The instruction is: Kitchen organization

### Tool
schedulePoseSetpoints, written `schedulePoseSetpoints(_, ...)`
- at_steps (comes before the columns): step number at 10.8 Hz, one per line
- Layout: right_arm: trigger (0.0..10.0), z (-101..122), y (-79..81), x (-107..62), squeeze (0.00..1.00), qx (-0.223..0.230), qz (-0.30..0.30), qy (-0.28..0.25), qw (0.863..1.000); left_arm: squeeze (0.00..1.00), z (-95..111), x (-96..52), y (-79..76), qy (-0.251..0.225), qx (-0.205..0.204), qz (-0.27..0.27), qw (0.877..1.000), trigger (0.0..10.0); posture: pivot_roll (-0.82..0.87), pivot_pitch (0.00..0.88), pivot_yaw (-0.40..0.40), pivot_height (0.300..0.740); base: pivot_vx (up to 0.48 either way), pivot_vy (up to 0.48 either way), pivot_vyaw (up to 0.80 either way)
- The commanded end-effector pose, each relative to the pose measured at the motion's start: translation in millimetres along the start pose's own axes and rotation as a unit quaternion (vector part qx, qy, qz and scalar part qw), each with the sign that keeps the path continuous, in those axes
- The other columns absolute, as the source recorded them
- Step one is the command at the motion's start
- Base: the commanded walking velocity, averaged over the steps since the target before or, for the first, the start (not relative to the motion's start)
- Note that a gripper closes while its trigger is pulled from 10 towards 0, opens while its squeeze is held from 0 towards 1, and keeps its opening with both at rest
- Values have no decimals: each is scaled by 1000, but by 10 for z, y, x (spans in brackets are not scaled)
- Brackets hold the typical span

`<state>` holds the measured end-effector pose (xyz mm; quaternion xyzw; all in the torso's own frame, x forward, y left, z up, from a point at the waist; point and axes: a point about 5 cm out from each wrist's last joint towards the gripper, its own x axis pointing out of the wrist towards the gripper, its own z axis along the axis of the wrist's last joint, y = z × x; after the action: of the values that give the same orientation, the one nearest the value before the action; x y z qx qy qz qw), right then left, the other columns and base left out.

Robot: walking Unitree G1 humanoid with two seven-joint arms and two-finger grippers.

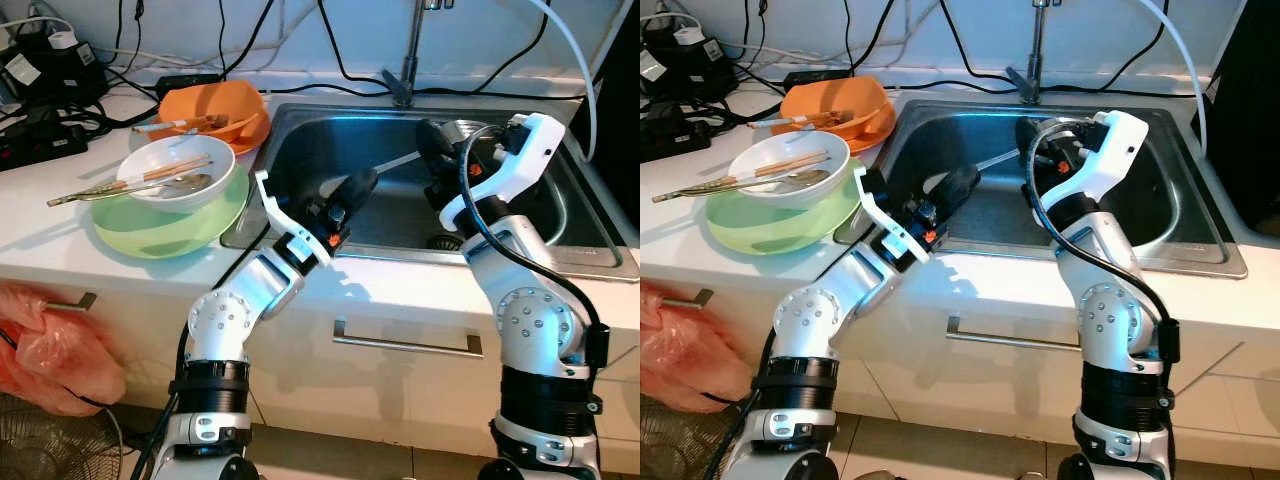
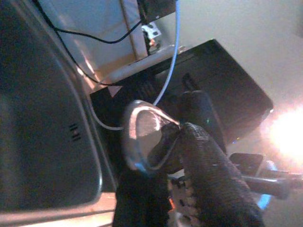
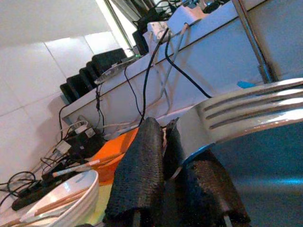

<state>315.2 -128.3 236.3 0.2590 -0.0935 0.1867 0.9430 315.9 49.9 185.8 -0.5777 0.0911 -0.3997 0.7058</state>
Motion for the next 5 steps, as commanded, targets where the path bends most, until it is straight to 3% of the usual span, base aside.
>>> schedulePoseSetpoints(1, 0, 15, 23, 6, 0, -9, -2, -4, 1000, 1000, -96, 89, -42, 10, -4, -5, 1000, 10000, -42, 12, 62, 740, 0, 0, 0)
schedulePoseSetpoints(4, 0, 12, 11, 9, 0, -6, -8, -7, 1000, 1000, -74, 66, 32, 7, 28, 29, 999, 10000, -37, 17, 59, 740, 0, 0, 0)
schedulePoseSetpoints(5, 0, 8, 11, 10, 0, -6, -12, -8, 1000, 1000, -65, 63, 50, 12, 56, 39, 998, 10000, -34, 20, 58, 740, 0, 0, 0)
